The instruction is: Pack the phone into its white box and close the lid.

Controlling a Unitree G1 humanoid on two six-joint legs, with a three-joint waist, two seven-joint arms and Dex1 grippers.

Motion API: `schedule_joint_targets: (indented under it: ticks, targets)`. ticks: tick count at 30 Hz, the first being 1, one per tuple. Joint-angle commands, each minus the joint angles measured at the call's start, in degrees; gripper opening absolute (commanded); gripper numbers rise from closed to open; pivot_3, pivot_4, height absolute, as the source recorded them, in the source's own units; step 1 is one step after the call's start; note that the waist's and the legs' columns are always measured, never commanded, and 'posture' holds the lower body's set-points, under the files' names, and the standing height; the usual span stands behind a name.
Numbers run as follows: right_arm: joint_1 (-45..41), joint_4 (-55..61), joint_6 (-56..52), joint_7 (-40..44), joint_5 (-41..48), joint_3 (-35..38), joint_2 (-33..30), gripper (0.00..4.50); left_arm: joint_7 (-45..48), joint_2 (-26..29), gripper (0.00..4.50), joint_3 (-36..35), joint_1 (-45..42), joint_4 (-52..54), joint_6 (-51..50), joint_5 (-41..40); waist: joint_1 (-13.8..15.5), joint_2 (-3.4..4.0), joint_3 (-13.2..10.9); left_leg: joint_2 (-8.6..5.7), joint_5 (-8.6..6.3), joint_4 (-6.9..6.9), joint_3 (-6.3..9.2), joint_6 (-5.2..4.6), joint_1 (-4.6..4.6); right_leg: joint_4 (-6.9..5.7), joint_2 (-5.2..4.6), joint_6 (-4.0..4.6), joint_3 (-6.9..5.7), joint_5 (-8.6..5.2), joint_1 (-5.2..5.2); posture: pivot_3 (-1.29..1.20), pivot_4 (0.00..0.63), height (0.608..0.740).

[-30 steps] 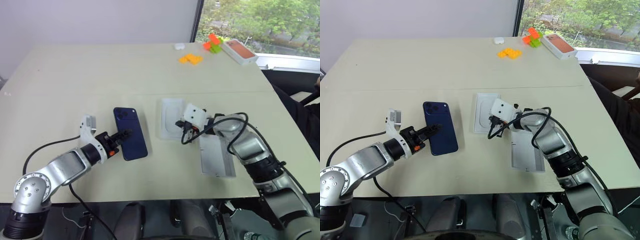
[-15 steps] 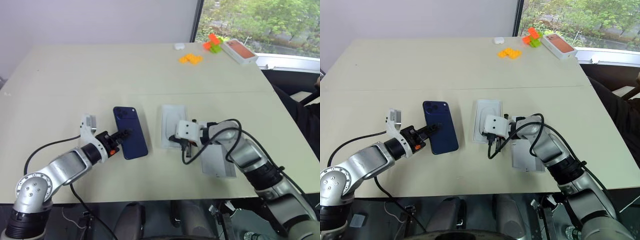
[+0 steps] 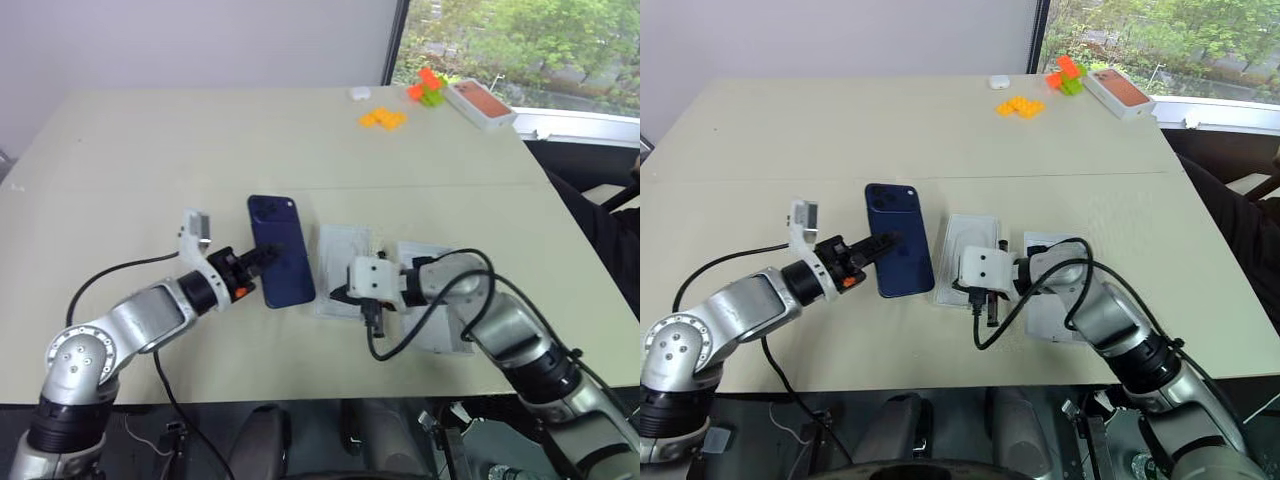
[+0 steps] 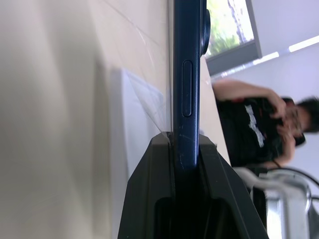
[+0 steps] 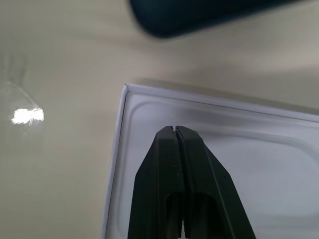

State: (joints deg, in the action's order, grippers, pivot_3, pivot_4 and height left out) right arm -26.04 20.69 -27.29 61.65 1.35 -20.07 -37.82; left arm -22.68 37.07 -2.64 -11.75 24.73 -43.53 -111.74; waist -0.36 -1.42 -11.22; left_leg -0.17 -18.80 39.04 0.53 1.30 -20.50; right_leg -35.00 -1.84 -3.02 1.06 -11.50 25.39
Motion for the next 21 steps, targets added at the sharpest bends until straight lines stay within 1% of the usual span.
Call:
schedule_joint_targets:
  ticks: [1, 5, 9, 13, 17, 21]
  targets:
    - [2.6, 6.1, 0.1, 3.1, 5.5, 6.8, -4.6, 0.08, -0.5, -0.7, 0.0, 3.2, -4.8, -0.6, -1.7, -1.3, 0.2, -0.01, 0.0, 0.0, 0.0, 0.0, 0.0, 0.0, 0.01, 0.02, 0.0, 0.0, 0.0, 0.0, -0.02, 0.0, 0.15, 0.74]
    - [6.4, 8.6, -1.2, 4.7, 9.2, 11.9, -9.9, 0.08, -2.6, -3.7, 0.0, 7.4, -11.6, -6.0, -3.4, -1.3, 0.9, -0.02, 0.0, -0.08, 0.0, 0.01, -0.02, -0.01, 0.04, 0.02, 0.02, -0.01, -0.01, 0.0, -0.05, 0.0, 0.15, 0.74]
    - [9.4, 9.0, -1.7, 3.5, 10.5, 14.6, -12.2, 0.08, -5.7, -6.5, 0.0, 10.0, -16.1, -10.7, -5.2, -1.3, 0.9, -0.03, 0.0, -0.04, 0.0, 0.03, -0.03, -0.01, 0.08, -0.03, 0.13, -0.01, 0.01, 0.0, -0.04, 0.0, 0.15, 0.74]
    - [11.6, 8.4, -2.0, 0.7, 10.1, 16.8, -12.6, 0.08, -8.9, -9.3, 0.0, 11.7, -18.5, -14.4, -8.3, -1.3, 0.9, -0.03, 0.0, -0.02, 0.0, 0.03, -0.02, -0.01, 0.1, -0.06, 0.16, -0.01, 0.02, 0.0, -0.04, 0.0, 0.15, 0.74]
    - [12.1, 8.7, -3.9, -1.7, 12.5, 18.6, -11.1, 0.08, -10.9, -9.8, 0.0, 12.5, -20.4, -17.2, -9.9, -1.3, 1.0, -0.03, 0.0, -0.03, 0.02, 0.05, -0.03, 0.02, 0.09, -0.06, 0.13, -0.03, 0.04, 0.01, -0.04, 0.0, 0.15, 0.74]
    - [12.5, 8.6, -4.1, -2.7, 13.1, 18.6, -11.1, 0.08, -12.3, -10.9, 0.0, 12.8, -21.4, -19.2, -10.6, -0.7, 1.1, -0.03, 0.0, -0.03, 0.04, 0.06, 0.0, 0.06, 0.07, -0.07, 0.13, -0.01, 0.02, 0.01, -0.04, 0.0, 0.15, 0.74]
